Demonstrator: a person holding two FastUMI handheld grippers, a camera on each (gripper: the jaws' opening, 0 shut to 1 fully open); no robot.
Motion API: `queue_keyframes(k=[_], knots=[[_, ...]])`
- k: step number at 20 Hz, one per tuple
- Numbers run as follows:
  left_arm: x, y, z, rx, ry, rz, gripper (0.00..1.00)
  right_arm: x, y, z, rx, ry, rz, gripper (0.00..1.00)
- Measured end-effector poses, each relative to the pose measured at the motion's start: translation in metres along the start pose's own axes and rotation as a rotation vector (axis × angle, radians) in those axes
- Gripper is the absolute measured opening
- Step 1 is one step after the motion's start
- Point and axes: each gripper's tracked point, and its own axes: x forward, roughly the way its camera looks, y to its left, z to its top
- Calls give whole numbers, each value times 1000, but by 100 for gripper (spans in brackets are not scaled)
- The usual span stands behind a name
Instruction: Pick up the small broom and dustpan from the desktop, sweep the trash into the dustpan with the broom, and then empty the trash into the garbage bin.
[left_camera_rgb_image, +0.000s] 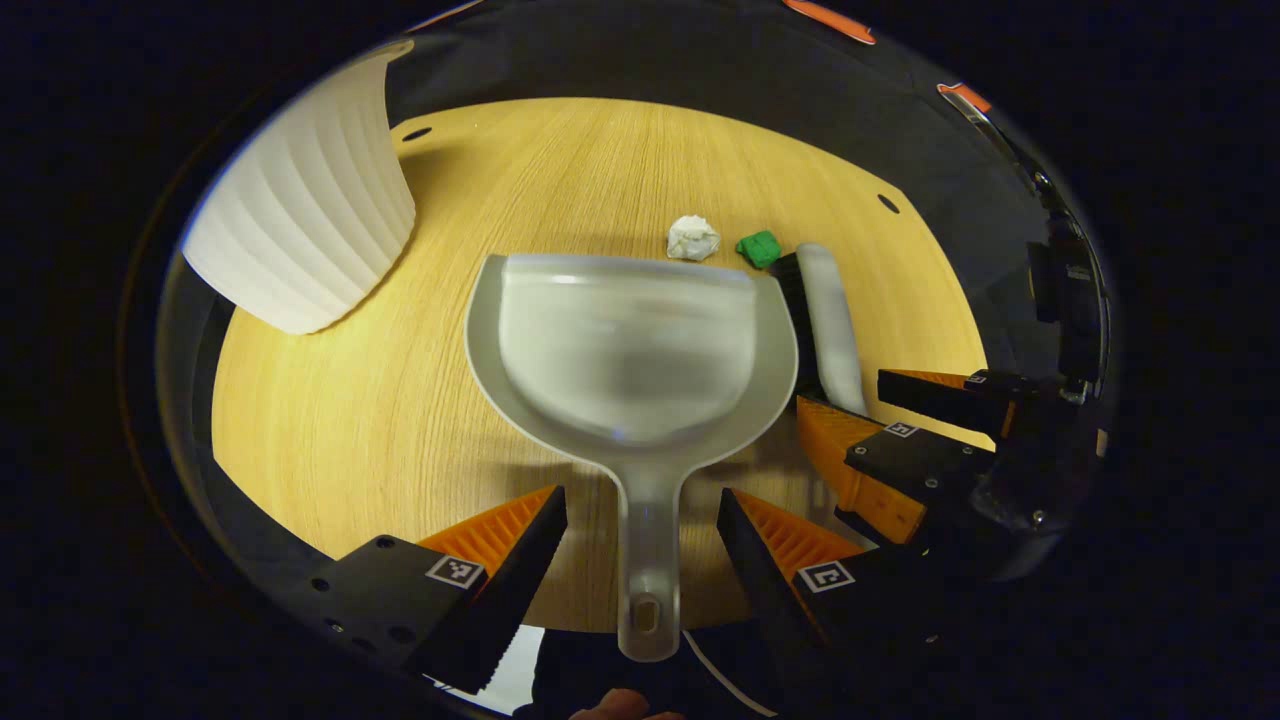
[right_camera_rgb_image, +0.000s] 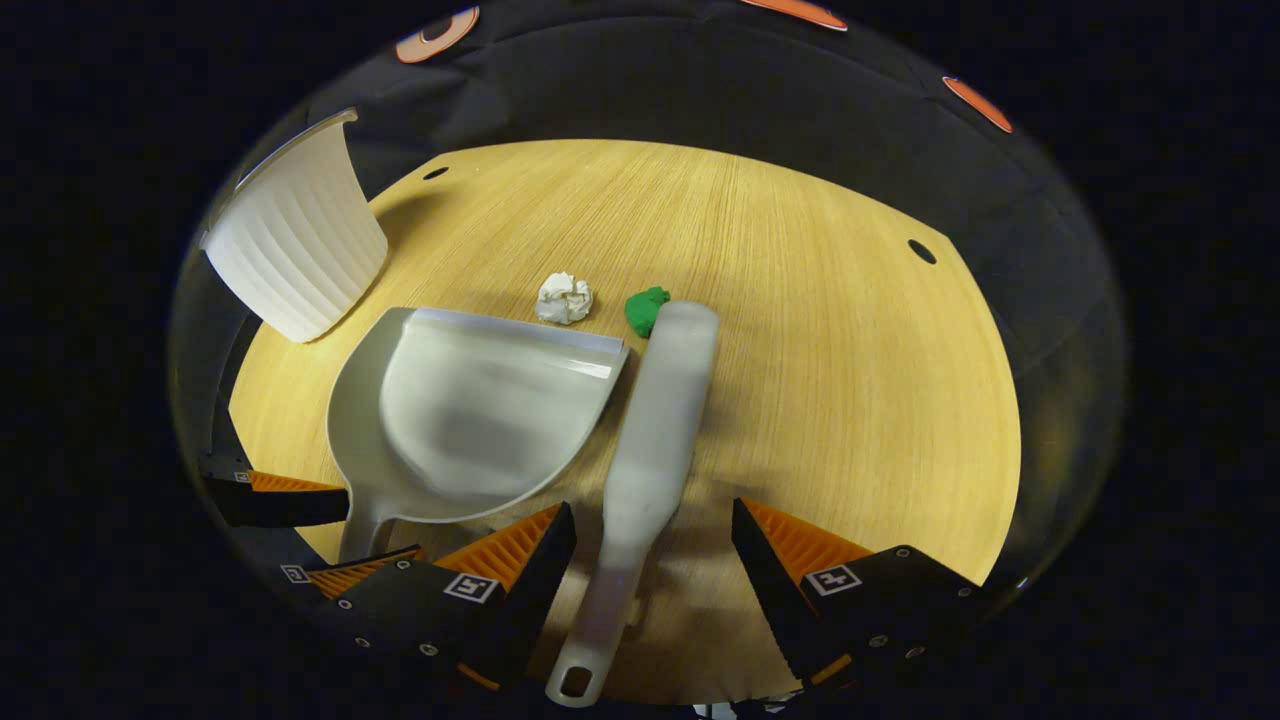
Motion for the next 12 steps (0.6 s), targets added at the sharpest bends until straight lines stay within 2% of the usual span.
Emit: queue_keyframes(k=[2,4,5,6,7,8,9,10,12], knots=[[5,4,0,-25,50,10,98,8,-5,-1,5,32,-14,91],[7,3,-2,-50,94,0,98,14,-4,-2,32,61,-4,82],[7,4,-1,-54,111,5,87,15,-2,0,42,70,5,73],[5,3,0,-50,128,3,75,17,0,0,49,78,11,68],[6,3,3,-41,141,3,58,18,2,1,53,85,16,65],[10,-2,1,-35,148,-8,55,18,5,0,57,94,21,51],[12,-2,-3,-21,161,-2,47,19,5,1,60,97,26,40],[9,-2,-2,3,172,-1,37,20,7,1,58,104,30,39],[9,-1,-2,7,182,-14,34,19,4,1,62,108,29,33]])
